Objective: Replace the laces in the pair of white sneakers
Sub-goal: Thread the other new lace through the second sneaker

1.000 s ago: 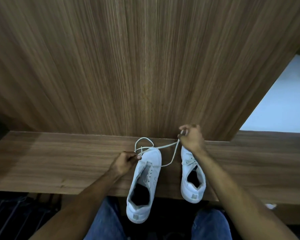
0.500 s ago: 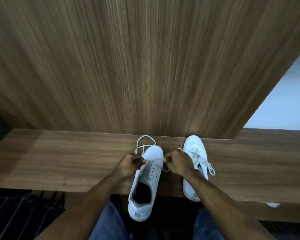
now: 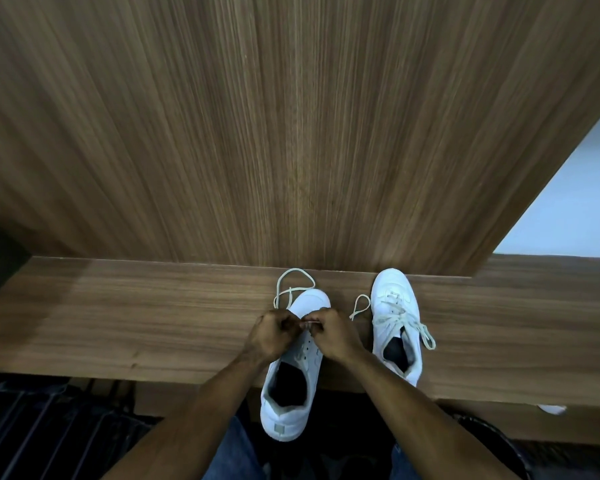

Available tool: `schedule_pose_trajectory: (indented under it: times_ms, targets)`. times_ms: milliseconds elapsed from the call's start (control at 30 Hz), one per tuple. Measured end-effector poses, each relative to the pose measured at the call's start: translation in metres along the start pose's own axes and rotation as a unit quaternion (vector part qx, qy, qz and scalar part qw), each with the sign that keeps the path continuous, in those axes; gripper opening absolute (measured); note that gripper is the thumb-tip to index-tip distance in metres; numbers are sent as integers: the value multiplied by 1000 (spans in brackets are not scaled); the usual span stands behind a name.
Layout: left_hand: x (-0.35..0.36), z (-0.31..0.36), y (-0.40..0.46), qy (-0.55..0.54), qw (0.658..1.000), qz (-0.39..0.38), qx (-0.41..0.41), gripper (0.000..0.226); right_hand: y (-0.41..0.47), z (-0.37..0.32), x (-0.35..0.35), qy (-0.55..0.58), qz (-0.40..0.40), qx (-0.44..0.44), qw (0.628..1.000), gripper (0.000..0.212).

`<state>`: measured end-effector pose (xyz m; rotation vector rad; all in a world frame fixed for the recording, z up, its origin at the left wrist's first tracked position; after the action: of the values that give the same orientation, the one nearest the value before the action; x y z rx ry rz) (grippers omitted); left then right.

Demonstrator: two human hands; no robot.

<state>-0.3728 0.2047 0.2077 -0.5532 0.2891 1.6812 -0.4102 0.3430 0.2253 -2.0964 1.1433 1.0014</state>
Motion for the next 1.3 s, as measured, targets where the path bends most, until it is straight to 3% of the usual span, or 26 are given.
schedule_pose_trajectory:
  times_ms: [233, 600, 933, 1133, 1233, 1300]
  targets:
    - [2, -15, -13, 105, 992, 7, -71, 18, -7, 22, 14, 62, 18, 63, 996, 17]
    - [16, -20, -21, -51, 989, 30, -133, 20, -6, 21, 28, 39, 28, 100, 994, 18]
    - [16, -18, -23, -88, 983, 38, -156, 23, -5, 15, 33, 38, 57, 112, 991, 20]
    - [17, -17, -27, -259, 926, 15, -276, 14, -7, 13, 34, 12, 53, 104, 993, 23]
    - [19, -19, -23, -255, 922, -7, -292, 7, -7, 13, 33, -11, 25, 82, 996, 26]
    - [16, -21, -19, -228, 926, 7, -300, 14, -6, 11, 34, -18, 6, 66, 998, 27]
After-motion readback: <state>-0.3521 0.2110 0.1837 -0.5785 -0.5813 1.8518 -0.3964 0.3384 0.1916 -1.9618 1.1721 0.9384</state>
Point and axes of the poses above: each hand's wrist, its own y-axis towards the middle knuckle, its own x-axis out of the palm, z = x × y, the point moved 6 cm from there along y, towards the middle knuckle, and after that the axes turned 5 degrees about -y, right-handed, at the moved point
